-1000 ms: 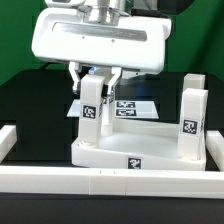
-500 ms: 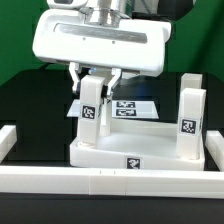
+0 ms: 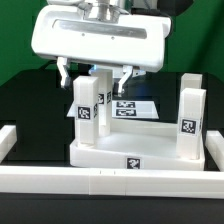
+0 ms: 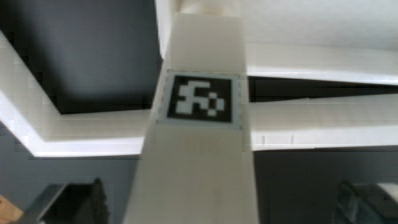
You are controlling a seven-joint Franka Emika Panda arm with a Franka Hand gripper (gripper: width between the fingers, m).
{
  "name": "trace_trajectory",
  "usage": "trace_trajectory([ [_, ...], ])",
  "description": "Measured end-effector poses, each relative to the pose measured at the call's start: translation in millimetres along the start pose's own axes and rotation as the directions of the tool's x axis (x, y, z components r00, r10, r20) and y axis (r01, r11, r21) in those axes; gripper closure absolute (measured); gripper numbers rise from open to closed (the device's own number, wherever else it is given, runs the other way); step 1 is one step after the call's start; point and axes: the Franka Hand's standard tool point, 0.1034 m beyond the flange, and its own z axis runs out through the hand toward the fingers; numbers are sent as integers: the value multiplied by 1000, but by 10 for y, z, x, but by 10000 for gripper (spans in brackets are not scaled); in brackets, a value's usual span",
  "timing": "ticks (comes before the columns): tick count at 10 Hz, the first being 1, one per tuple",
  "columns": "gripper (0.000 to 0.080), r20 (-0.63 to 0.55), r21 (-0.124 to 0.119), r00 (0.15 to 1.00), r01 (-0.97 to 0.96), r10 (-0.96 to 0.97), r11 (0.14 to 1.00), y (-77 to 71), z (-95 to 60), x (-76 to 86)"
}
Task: Assemble desk
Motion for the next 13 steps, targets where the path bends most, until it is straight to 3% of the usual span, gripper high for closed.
trace_trajectory([
  [3,150,26,21,1000,-18,17,1000,74,-150,116],
  [6,150,46,21,999,-12,11,1000,94,-122,90],
  [7,150,53,8,999,-13,13,1000,175,-66,47],
  [13,150,449,82,893,-68,24,994,152,-24,-84],
])
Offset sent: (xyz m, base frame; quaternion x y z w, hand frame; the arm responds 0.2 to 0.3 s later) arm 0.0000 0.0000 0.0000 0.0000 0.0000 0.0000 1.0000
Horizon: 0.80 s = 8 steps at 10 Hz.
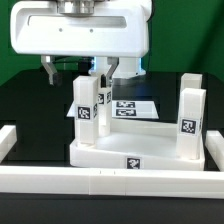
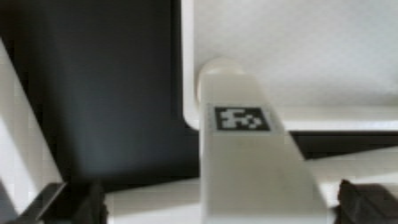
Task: Assemble desk
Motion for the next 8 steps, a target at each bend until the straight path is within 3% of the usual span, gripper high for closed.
trace_trajectory([
  [2,150,143,12,990,-3,2,1000,9,29,39],
  [3,150,119,5,993,1,-1,1000,1,39,117],
  [6,150,115,2,993,7,-7,1000,-22,42,151],
  [8,394,110,2,994,13,-13,1000,-59,53,150],
])
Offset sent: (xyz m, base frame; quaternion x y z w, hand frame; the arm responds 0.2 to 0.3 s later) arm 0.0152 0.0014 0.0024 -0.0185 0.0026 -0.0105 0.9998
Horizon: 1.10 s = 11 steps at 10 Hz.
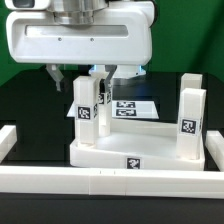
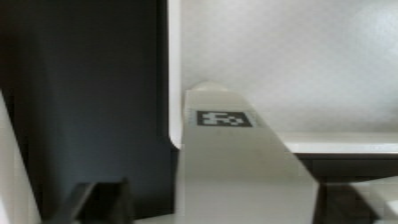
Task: Assemble desk
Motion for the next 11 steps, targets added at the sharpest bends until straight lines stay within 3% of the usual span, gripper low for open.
trace_trajectory([
  [1,394,0,0,1000,-1,1,1000,6,0,0],
  [2,511,0,0,1000,-1,1,1000,7,0,0],
  [5,511,0,1,1000,-18,18,1000,7,0,0],
  [8,511,0,2,973,-233,233,972,2,2,0],
  [11,509,3,4,858,-514,514,858,-1,4,-2],
])
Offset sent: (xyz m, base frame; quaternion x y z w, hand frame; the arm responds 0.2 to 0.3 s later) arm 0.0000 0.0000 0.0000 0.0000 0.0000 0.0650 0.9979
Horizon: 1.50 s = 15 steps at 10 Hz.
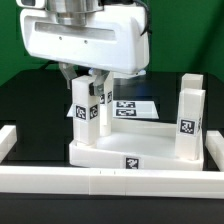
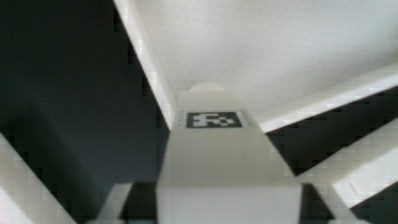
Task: Assemble desk
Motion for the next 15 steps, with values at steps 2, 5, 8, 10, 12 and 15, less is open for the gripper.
trace_trajectory([
  [2,509,-4,8,977,-212,212,977,-5,3,2],
  [5,509,-29,45,889,-455,456,889,-81,3,5],
  [8,509,-22,75,775,-628,631,774,-139,3,12],
  [10,509,-6,115,635,-767,772,631,-217,5,13],
  [12,432,-4,115,615,-783,788,611,-222,13,11],
  [15,177,-23,106,694,-714,720,692,-257,28,-26],
])
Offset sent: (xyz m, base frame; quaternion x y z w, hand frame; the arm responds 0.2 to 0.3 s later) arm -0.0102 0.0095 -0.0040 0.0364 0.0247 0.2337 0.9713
